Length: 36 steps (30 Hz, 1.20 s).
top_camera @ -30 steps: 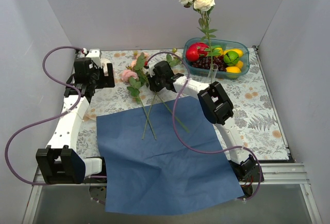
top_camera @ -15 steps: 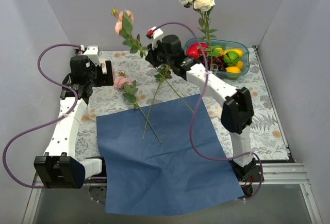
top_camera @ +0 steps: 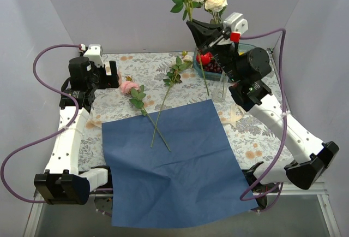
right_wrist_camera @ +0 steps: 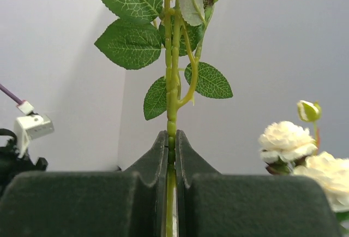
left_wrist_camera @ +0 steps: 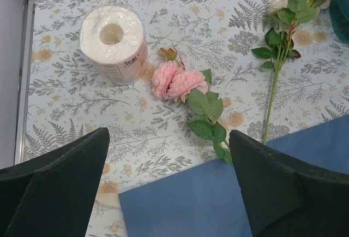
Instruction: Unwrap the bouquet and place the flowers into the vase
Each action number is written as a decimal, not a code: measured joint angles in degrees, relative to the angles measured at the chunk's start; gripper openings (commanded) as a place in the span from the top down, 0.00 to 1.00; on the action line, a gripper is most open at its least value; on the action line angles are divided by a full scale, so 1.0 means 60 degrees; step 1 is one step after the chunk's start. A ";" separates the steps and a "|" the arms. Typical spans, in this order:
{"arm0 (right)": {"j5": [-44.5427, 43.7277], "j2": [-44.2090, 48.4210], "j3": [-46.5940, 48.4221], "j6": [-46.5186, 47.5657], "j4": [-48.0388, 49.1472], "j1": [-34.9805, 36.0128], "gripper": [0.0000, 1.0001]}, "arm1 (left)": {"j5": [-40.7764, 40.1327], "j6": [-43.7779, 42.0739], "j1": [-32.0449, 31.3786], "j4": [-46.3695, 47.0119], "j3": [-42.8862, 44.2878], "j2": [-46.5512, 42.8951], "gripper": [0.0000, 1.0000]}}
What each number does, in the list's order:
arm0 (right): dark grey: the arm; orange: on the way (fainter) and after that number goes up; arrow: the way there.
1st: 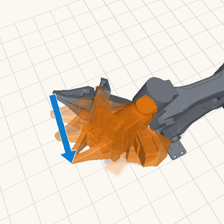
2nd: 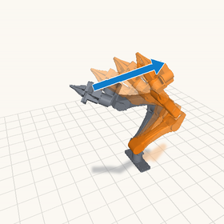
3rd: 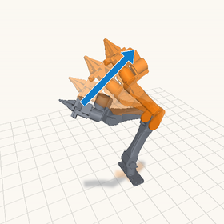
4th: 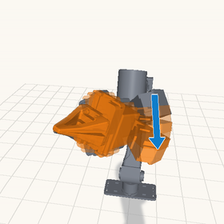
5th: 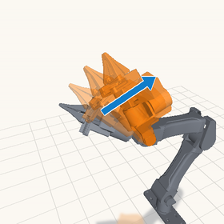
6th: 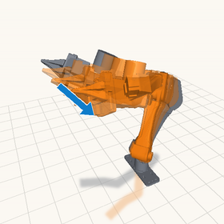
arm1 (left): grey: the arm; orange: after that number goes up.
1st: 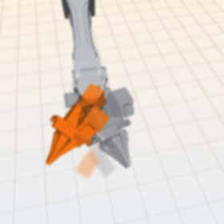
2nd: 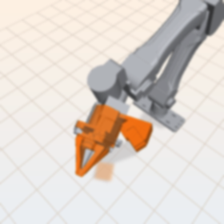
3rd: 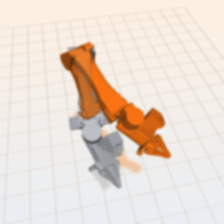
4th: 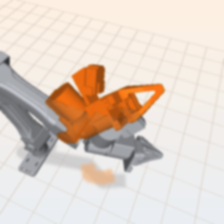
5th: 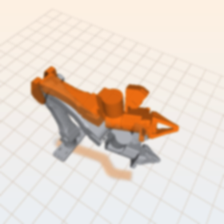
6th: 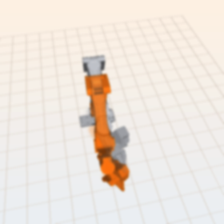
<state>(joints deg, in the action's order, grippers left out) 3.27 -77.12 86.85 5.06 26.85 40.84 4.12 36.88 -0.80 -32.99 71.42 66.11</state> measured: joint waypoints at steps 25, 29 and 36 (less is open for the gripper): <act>-0.2594 0.0546 -0.2433 0.1024 0.4186 -0.2455 0.99 | 0.0466 -0.0007 0.0000 0.0372 -0.0168 -0.0091 0.07; -0.2626 0.0226 -0.2430 0.0769 0.4419 -0.3031 0.99 | 0.0503 -0.0007 0.0007 0.0477 -0.0280 -0.0080 0.07; -0.2561 -0.0168 -0.2430 0.0153 0.4535 -0.3829 0.99 | 0.0605 -0.0007 0.0018 0.0623 -0.0466 0.0047 0.06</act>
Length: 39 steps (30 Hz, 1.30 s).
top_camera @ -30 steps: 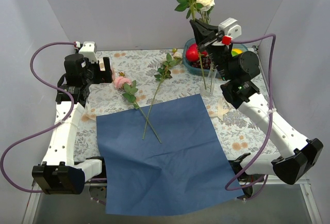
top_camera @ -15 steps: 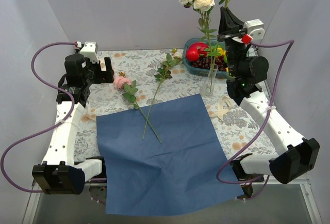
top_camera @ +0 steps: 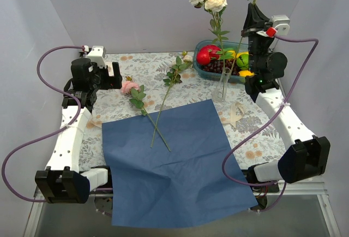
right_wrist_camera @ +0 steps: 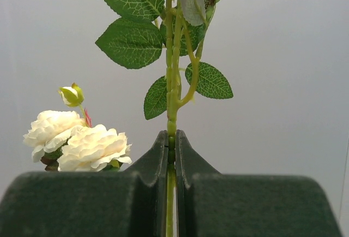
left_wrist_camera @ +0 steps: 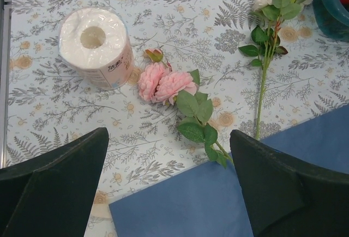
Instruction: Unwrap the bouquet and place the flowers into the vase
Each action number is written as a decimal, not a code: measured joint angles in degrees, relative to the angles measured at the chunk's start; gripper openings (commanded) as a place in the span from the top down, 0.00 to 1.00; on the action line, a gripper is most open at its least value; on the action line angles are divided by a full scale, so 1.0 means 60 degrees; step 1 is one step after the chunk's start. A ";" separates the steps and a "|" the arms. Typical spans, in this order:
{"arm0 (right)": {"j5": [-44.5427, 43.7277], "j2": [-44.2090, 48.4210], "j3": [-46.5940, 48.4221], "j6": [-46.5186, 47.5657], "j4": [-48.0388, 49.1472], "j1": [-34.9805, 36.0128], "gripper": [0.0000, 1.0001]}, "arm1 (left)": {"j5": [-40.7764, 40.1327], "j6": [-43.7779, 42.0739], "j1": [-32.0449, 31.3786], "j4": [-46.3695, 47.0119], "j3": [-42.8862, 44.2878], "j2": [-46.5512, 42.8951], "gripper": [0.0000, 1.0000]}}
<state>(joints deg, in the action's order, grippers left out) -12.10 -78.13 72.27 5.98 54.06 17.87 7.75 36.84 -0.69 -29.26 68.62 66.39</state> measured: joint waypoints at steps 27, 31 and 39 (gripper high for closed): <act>0.0699 -0.0914 0.0954 -0.1155 0.0302 -0.0732 0.99 | 0.0248 -0.0131 0.0018 0.0157 -0.0455 0.0306 0.06; 0.0772 -0.1035 0.0954 -0.1253 0.0313 -0.0816 0.99 | 0.0248 -0.0197 0.0018 0.0153 -0.0455 0.0306 0.06; 0.0878 -0.1104 0.0696 -0.1566 0.0634 -0.0969 0.99 | 0.0248 -0.0259 0.0018 0.0127 -0.0452 0.0313 0.05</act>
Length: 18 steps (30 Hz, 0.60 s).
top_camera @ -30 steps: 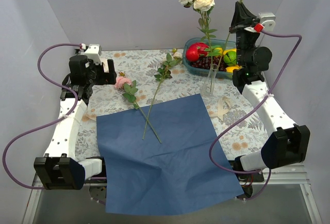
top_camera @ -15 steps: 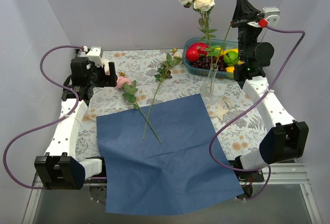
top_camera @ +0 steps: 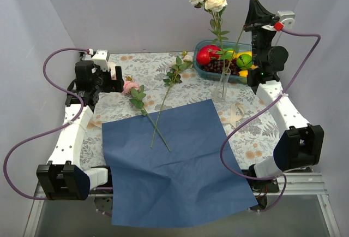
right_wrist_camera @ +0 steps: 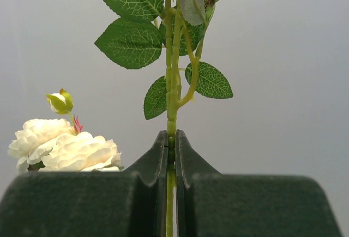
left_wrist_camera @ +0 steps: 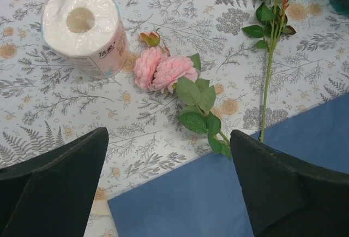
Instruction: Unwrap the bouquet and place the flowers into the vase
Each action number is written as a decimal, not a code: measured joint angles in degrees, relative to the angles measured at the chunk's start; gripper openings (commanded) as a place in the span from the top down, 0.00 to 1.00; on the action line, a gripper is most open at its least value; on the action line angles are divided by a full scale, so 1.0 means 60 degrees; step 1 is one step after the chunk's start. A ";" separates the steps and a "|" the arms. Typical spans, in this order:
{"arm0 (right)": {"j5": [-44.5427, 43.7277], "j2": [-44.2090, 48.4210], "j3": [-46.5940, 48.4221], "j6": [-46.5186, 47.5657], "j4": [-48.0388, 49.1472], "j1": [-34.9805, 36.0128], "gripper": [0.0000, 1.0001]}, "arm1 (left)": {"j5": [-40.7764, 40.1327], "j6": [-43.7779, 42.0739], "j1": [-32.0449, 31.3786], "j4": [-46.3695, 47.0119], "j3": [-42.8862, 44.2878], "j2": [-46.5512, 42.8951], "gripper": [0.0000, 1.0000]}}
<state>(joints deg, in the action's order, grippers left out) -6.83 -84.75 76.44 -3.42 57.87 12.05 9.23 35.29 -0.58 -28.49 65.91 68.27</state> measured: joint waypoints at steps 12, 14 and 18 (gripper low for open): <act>0.0197 -0.0047 -0.0790 -0.0226 0.0430 -0.0095 0.99 | -0.0004 -0.0033 0.0000 -0.0113 0.0029 0.0160 0.06; 0.0215 -0.0055 -0.0892 -0.0233 0.0463 -0.0102 0.99 | -0.0004 -0.0040 0.0000 -0.0113 0.0029 0.0160 0.05; 0.0244 -0.0062 -0.1202 -0.0273 0.0608 -0.0124 0.99 | -0.0004 -0.0058 0.0000 -0.0106 0.0029 0.0160 0.05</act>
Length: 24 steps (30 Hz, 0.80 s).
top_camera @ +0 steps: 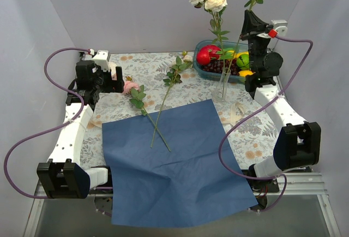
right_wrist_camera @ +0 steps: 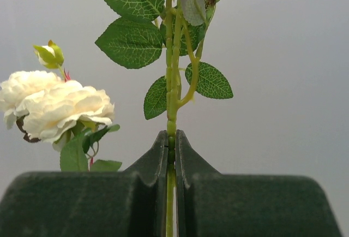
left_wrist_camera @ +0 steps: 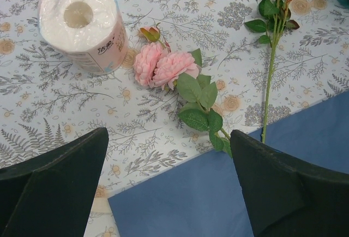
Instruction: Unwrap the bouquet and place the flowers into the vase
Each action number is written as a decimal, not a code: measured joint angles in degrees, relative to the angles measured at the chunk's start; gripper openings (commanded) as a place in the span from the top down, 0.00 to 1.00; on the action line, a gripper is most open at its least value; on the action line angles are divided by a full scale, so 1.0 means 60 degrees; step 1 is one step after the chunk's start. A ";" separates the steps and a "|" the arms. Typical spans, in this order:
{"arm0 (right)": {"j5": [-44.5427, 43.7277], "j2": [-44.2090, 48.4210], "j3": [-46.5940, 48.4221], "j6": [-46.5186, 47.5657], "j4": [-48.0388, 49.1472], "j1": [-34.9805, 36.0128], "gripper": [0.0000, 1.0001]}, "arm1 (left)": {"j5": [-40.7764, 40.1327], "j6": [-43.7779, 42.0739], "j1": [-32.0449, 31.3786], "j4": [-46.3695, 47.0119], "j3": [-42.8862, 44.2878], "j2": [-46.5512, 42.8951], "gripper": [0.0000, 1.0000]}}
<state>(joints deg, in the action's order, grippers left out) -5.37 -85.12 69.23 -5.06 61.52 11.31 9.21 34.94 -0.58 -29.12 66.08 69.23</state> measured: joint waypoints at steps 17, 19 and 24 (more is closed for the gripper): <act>0.0310 -0.0535 -0.1647 -0.0532 0.0270 -0.0007 0.86 | 0.0000 0.0000 0.0000 -0.0062 0.0015 0.0000 0.05; 0.0368 -0.0535 -0.1880 -0.0619 0.0270 -0.0007 0.80 | 0.0000 0.0004 0.0000 -0.0069 0.0015 0.0000 0.05; 0.0390 -0.0401 -0.2528 -0.0699 0.0266 0.0084 0.40 | 0.0000 0.0007 0.0000 -0.0076 0.0047 0.0000 0.02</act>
<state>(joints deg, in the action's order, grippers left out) -3.03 -87.53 54.06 -9.26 63.11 11.81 9.21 34.98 -0.58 -29.58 66.37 69.23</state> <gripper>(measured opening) 0.436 0.956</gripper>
